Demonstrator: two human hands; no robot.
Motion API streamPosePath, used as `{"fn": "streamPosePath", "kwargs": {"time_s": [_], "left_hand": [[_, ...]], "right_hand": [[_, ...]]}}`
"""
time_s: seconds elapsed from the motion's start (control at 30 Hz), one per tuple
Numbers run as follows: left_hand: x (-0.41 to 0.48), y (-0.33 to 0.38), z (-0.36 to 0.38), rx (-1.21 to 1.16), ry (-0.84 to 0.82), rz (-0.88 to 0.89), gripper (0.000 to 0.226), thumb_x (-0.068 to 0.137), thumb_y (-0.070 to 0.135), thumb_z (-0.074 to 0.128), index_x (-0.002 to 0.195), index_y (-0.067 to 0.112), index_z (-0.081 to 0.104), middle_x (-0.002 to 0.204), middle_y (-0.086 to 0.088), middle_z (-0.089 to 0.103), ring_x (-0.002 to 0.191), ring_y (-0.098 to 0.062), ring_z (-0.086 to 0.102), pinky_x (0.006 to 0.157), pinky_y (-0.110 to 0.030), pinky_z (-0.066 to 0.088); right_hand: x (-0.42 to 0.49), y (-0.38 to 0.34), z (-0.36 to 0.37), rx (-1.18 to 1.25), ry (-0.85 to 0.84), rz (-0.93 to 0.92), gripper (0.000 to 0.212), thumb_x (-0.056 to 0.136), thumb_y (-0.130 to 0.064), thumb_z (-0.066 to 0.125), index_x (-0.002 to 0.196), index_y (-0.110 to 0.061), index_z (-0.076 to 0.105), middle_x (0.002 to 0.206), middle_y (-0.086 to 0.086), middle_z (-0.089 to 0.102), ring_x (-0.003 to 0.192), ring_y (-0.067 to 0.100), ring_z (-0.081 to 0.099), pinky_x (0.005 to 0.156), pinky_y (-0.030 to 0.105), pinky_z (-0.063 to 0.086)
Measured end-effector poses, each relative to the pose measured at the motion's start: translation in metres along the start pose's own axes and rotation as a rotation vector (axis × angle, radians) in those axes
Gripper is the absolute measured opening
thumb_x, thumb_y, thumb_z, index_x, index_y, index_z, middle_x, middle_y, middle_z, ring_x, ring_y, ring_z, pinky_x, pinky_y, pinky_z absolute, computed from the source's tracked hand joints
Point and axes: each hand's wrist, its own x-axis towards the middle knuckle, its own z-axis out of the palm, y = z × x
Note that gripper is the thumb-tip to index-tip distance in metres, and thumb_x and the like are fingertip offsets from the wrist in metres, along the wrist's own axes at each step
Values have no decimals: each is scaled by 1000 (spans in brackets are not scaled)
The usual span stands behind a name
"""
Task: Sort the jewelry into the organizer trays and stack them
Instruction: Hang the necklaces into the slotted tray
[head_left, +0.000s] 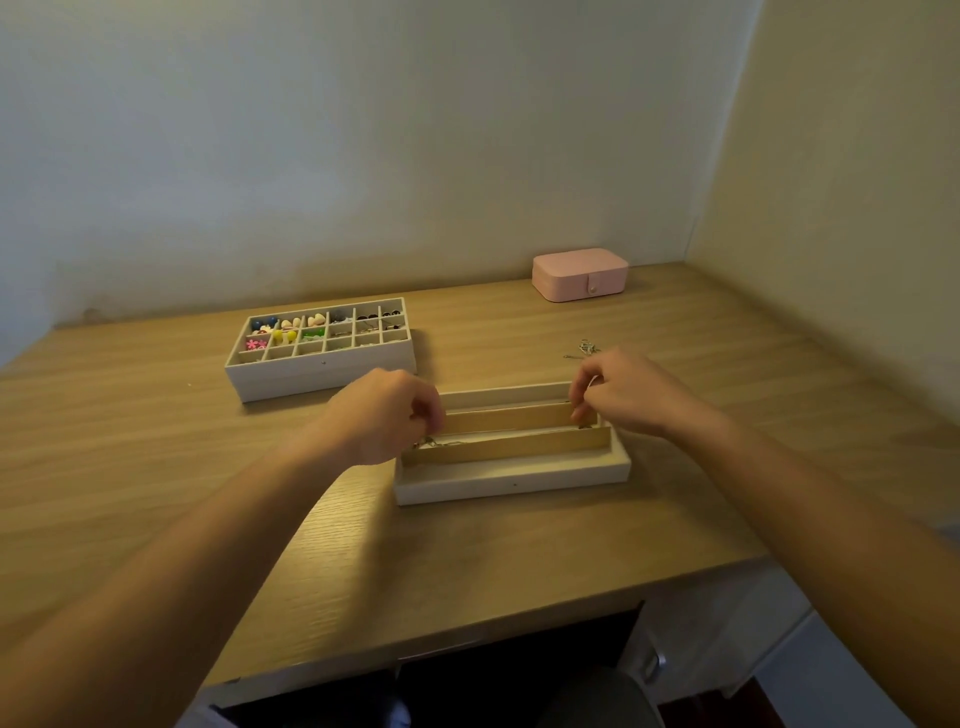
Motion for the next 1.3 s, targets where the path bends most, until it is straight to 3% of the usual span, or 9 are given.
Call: {"fn": "streamPosePath", "kwargs": {"time_s": [0.3,0.53,0.7,1.03,1.3], "left_hand": [[-5,-8,11,22,-70,-75,33,94,8,53,97,31,78,100,12,74,97,-9,66,89,-33,56],[-7,-6,10,-7,-2,-57,30,95,10,55,94,31,77,94,13,73,88,-8,65,81,-30,56],[-8,-9,15,50,-32,-58,31,95,14,55,102,35,77,104,11,74,96,-12,66,86,-36,57],[-14,-8,7,51,10,-55,30,94,13,56,97,32,79,96,15,74,89,-7,66,83,-32,57],[-15,-7,13,134,-38,-33,31,94,17,53,105,35,76,107,12,73,98,-11,64,87,-36,56]], "right_hand": [[-2,3,-1,-51,-40,31,30,84,-6,48,83,-25,71,73,-12,76,86,5,70,93,39,55],[-2,4,-3,-67,13,38,27,84,-10,50,82,-26,72,70,-17,74,84,5,69,90,40,56],[-2,6,1,-75,-9,52,25,86,-11,52,83,-27,71,73,-14,75,88,7,69,92,40,56],[0,3,3,-123,45,54,24,79,-17,51,75,-26,73,70,-15,73,86,13,69,88,40,57],[1,7,6,-134,2,59,23,80,-16,51,77,-26,72,72,-15,73,87,13,69,89,41,57]]}}
